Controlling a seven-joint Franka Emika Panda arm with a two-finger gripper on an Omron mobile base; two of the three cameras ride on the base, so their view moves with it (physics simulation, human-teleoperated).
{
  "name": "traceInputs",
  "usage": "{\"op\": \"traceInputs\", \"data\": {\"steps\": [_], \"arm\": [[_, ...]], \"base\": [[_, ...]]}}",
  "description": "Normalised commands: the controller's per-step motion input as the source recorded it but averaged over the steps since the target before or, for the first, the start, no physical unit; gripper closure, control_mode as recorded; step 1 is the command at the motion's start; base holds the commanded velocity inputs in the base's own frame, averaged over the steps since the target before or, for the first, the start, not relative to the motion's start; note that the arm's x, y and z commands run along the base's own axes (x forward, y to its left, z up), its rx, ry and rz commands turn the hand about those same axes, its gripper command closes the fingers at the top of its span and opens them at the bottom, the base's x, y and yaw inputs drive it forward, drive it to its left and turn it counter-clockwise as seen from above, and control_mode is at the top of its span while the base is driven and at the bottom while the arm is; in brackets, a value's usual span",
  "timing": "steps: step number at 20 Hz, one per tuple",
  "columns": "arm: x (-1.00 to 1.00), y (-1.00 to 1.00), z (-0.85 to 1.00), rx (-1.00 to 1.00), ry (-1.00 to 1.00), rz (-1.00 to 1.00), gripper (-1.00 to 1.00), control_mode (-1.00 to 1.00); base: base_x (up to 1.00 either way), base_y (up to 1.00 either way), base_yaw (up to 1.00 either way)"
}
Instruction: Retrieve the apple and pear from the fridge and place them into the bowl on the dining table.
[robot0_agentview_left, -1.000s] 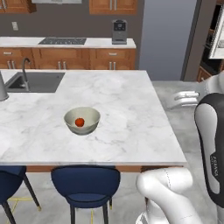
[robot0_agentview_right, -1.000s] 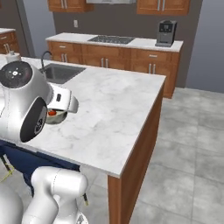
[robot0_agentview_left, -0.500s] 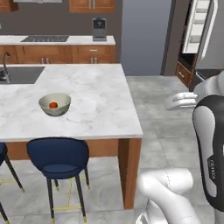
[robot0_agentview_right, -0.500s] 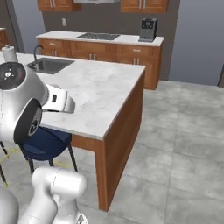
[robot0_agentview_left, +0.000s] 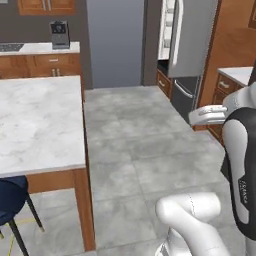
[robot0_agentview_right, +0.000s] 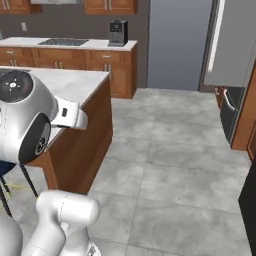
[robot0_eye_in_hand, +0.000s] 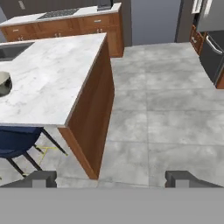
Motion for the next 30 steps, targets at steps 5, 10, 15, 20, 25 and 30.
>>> {"op": "traceInputs", "data": {"steps": [5, 10, 15, 20, 25, 30], "arm": [[0.00, 0.00, 0.00, 0.00, 0.00, 0.00, -1.00, 1.00], [0.00, 0.00, 0.00, 0.00, 0.00, 0.00, -1.00, 1.00], [0.00, 0.00, 0.00, 0.00, 0.00, 0.00, -1.00, 1.00], [0.00, 0.00, 0.00, 0.00, 0.00, 0.00, -1.00, 1.00], [0.00, 0.00, 0.00, 0.00, 0.00, 0.00, -1.00, 1.00], [0.00, 0.00, 0.00, 0.00, 0.00, 0.00, -1.00, 1.00]], "base": [[0.68, -0.63, -0.08], [1.00, -0.12, -0.04], [1.00, 0.00, -0.03], [1.00, -0.22, -0.09], [1.00, -0.16, -0.19], [1.00, 0.00, -0.25]]}}
